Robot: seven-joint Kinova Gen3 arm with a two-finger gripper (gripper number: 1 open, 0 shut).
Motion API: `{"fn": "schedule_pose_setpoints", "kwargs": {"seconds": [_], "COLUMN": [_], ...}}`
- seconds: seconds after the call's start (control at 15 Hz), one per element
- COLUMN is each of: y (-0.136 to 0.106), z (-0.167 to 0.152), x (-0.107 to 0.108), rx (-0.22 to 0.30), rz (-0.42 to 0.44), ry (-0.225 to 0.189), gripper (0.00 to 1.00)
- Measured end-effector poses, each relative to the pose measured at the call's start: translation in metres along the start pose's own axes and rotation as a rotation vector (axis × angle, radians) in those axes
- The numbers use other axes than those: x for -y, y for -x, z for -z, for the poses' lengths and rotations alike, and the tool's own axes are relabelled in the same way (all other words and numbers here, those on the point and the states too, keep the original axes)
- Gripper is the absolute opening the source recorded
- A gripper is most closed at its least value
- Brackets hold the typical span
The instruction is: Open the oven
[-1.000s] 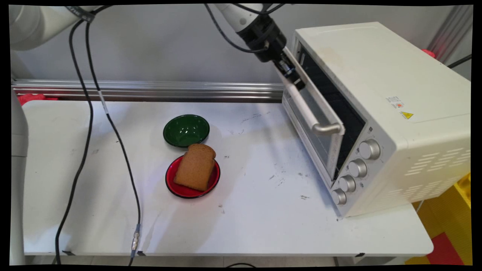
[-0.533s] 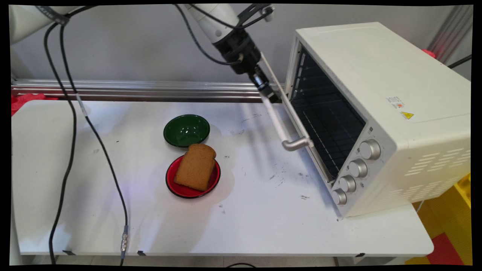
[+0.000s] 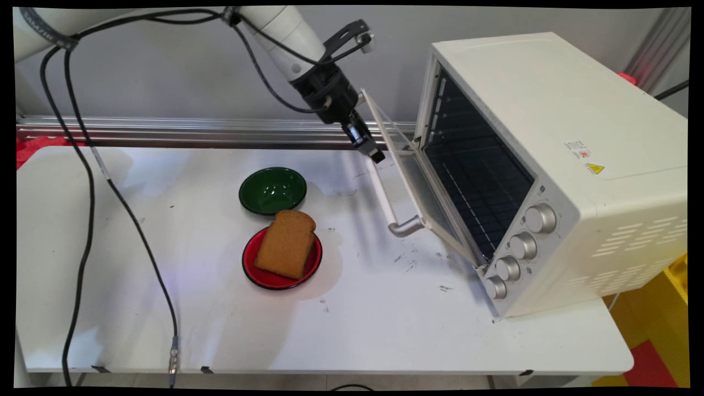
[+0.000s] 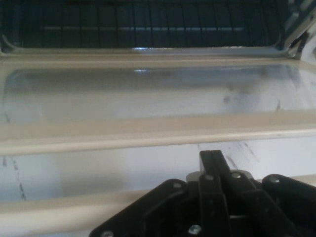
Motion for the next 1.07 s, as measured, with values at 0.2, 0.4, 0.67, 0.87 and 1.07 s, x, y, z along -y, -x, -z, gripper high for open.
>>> {"fn": "schedule_pose_setpoints", "kwargs": {"seconds": [0.2, 0.4, 0.67, 0.87, 1.07], "y": [0.016, 0.032, 0.052, 0.068, 0.081], "z": [-0.006, -0.015, -0.025, -0.031, -0.037], "x": [0.005, 0.009, 0.013, 0.015, 0.017], "rx": [-0.011, -0.029, -0.054, -0.067, -0.087], "rz": [-0.009, -0.024, -0.044, -0.058, -0.072], "ry": [-0.001, -0.001, -0.004, -0.006, -0.010], "gripper": [0.00, 0.00, 0.00, 0.00, 0.00]}}
